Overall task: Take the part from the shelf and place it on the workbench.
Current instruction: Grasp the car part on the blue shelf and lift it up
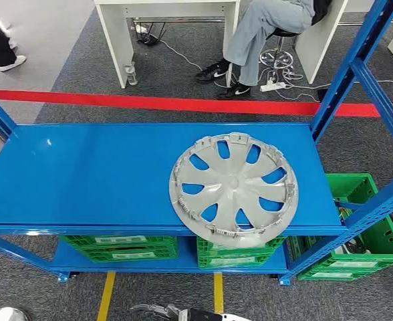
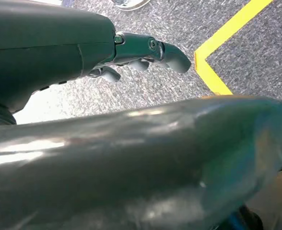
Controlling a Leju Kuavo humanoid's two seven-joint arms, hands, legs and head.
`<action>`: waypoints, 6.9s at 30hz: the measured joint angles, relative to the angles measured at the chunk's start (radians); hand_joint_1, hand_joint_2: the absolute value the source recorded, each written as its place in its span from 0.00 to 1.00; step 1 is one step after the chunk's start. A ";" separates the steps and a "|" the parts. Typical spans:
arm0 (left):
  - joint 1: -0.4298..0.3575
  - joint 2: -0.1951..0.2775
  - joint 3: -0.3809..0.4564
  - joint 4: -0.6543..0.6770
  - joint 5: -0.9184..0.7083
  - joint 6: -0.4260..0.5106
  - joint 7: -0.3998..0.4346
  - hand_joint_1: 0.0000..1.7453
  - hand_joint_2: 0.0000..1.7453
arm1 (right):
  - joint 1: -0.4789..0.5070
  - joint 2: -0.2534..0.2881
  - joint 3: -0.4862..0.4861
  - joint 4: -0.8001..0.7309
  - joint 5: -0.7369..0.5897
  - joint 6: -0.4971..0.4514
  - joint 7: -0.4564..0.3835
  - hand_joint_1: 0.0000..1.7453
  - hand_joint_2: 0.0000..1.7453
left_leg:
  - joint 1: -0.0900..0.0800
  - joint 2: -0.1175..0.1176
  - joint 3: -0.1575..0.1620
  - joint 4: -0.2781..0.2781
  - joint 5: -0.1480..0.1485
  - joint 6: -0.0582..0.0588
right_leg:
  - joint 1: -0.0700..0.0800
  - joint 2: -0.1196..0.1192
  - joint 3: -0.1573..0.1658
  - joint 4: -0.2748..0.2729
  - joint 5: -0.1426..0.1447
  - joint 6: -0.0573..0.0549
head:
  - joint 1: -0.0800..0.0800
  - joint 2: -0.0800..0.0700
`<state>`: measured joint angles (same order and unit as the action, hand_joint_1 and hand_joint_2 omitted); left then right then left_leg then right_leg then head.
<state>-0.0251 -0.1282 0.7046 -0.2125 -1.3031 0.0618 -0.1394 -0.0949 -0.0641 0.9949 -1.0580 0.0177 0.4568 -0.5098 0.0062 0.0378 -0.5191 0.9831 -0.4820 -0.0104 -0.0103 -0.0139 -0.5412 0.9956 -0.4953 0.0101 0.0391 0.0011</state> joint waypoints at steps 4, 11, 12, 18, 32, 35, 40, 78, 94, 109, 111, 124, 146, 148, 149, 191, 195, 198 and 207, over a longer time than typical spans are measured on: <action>-0.001 0.000 0.000 0.000 0.000 0.000 0.000 0.00 0.00 | 0.004 -0.001 -0.021 -0.046 0.006 0.000 -0.028 0.00 0.75 | 0.000 0.000 0.000 0.000 0.000 0.000 | 0.000 0.000 0.000 0.000 0.000 0.000 | 0.000 0.000; -0.003 -0.001 0.000 0.000 0.010 0.007 -0.008 0.00 0.00 | 0.001 -0.001 -0.067 -0.209 0.043 -0.052 -0.019 0.00 1.00 | 0.000 0.000 0.000 0.000 0.000 0.000 | 0.000 0.000 0.000 0.000 0.000 0.000 | 0.000 0.000; -0.003 -0.002 0.000 0.000 0.013 0.008 -0.009 0.00 0.00 | 0.002 -0.001 -0.072 -0.232 0.055 -0.072 -0.017 0.00 1.00 | 0.000 0.000 0.000 0.000 0.000 0.000 | 0.000 0.000 0.000 0.000 0.000 0.000 | 0.000 0.000; -0.003 -0.005 0.010 0.002 0.031 0.019 -0.013 0.00 0.00 | 0.014 -0.001 -0.103 -0.354 0.109 -0.200 -0.017 0.00 1.00 | 0.000 0.000 0.000 0.000 0.000 0.000 | 0.000 0.000 0.000 0.000 0.000 0.000 | 0.000 0.000; -0.002 -0.014 0.042 0.007 0.057 0.048 -0.017 0.00 0.00 | 0.023 -0.027 -0.126 -0.552 0.428 -0.695 0.000 0.00 1.00 | 0.000 0.000 0.000 0.000 0.000 0.000 | 0.000 0.000 0.000 0.000 0.000 0.000 | 0.000 0.000; -0.001 -0.017 0.047 0.010 0.056 0.057 -0.027 0.00 0.00 | 0.021 -0.037 -0.116 -0.556 0.652 -0.923 0.057 0.00 1.00 | 0.000 0.000 0.000 0.000 0.000 0.000 | 0.000 0.000 0.000 0.000 0.000 0.000 | 0.000 0.000; -0.002 -0.020 0.047 0.010 0.054 0.070 -0.031 0.00 0.00 | 0.019 -0.047 -0.113 -0.540 0.956 -1.117 0.159 0.00 1.00 | 0.000 0.000 0.000 0.000 0.000 0.000 | 0.000 0.000 0.000 0.000 0.000 0.000 | 0.000 0.000; -0.002 -0.026 0.046 0.010 0.039 0.091 -0.116 0.00 0.00 | 0.053 -0.152 -0.029 -0.284 1.253 -1.120 0.442 0.00 1.00 | 0.000 0.000 0.000 0.000 0.000 0.000 | 0.000 0.000 0.000 0.000 0.000 0.000 | 0.000 0.000; -0.002 -0.026 0.050 0.010 0.074 0.098 -0.171 0.00 0.00 | 0.064 -0.119 -0.079 -0.229 1.368 -1.120 0.495 0.00 1.00 | 0.000 0.000 0.000 0.000 0.000 0.000 | 0.000 0.000 0.000 0.000 0.000 0.000 | 0.000 0.000; -0.002 -0.025 0.050 0.010 0.060 0.101 -0.217 0.00 0.00 | 0.031 -0.057 -0.132 -0.190 1.376 -1.118 0.491 0.00 1.00 | 0.000 0.000 0.000 0.000 0.000 0.000 | 0.000 0.000 0.000 0.000 0.000 0.000 | 0.000 0.000; -0.002 -0.025 0.050 0.010 0.059 0.101 -0.220 0.00 0.00 | 0.017 -0.050 -0.135 -0.181 1.376 -1.117 0.490 0.00 1.00 | 0.000 0.000 0.000 0.000 0.000 0.000 | 0.000 0.000 0.000 0.000 0.000 0.000 | 0.000 0.000; -0.001 -0.023 0.050 0.010 0.073 0.056 -0.287 0.00 0.00 | -0.028 -0.041 -0.156 -0.090 1.385 -1.101 0.505 0.00 1.00 | 0.000 0.000 -0.001 0.000 0.000 0.000 | 0.000 0.000 0.000 0.000 0.000 0.000 | 0.000 0.000; 0.001 -0.011 0.076 0.010 0.108 -0.034 -0.332 0.00 0.00 | -0.074 -0.038 -0.238 0.058 1.418 -1.068 0.516 0.00 1.00 | 0.000 0.000 -0.001 0.000 0.000 0.000 | 0.000 0.000 0.000 0.000 0.000 0.000 | 0.000 0.000; 0.001 -0.010 0.076 0.010 0.108 -0.036 -0.332 0.00 0.00 | -0.077 -0.038 -0.243 0.064 1.418 -1.067 0.516 0.00 1.00 | 0.000 0.000 -0.001 0.000 0.000 0.000 | 0.000 0.000 0.000 0.000 0.000 0.000 | 0.000 0.000; 0.001 -0.009 0.076 0.010 0.108 -0.038 -0.333 0.00 0.00 | -0.078 -0.038 -0.246 0.067 1.418 -1.067 0.516 0.00 1.00 | 0.000 0.000 -0.001 0.000 0.000 0.000 | 0.000 0.000 0.000 0.000 0.000 0.000 | 0.000 0.000; 0.000 -0.008 0.123 0.010 0.145 -0.017 -0.429 0.00 0.00 | -0.068 -0.038 -0.281 -0.007 1.437 -0.956 0.526 1.00 1.00 | 0.000 0.000 0.000 0.000 0.000 0.000 | 0.000 0.000 0.000 0.000 0.000 0.000 | 0.000 0.000; -0.007 -0.008 0.129 0.010 0.151 -0.012 -0.453 0.00 0.00 | -0.055 -0.038 -0.277 -0.049 1.438 -0.952 0.522 1.00 1.00 | 0.000 0.000 -0.001 0.000 0.000 0.000 | 0.000 0.000 -0.001 0.000 0.000 0.000 | 0.000 0.000; -0.011 -0.008 0.132 0.010 0.154 -0.011 -0.457 0.00 0.00 | -0.050 -0.038 -0.274 -0.081 1.440 -0.951 0.520 1.00 1.00 | 0.000 0.000 -0.001 0.000 0.000 0.000 | 0.000 0.000 -0.001 0.000 0.000 0.000 | 0.000 0.000; -0.015 -0.007 0.143 0.010 0.157 -0.011 -0.457 0.00 0.00 | -0.046 -0.040 -0.265 -0.126 1.440 -0.947 0.518 1.00 1.00 | 0.000 0.000 -0.001 0.000 0.000 0.000 | 0.000 0.000 -0.001 0.000 0.000 0.000 | 0.000 0.000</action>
<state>-0.0405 -0.1350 0.8480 -0.2022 -1.1460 0.0508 -0.5962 -0.1411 -0.1040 0.7295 -1.1837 1.4579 -0.4900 0.0086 0.0061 0.0378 -0.5196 0.9834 -0.4816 -0.0106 -0.0103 -0.0138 -0.5417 0.9958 -0.4948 0.0097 0.0393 0.0011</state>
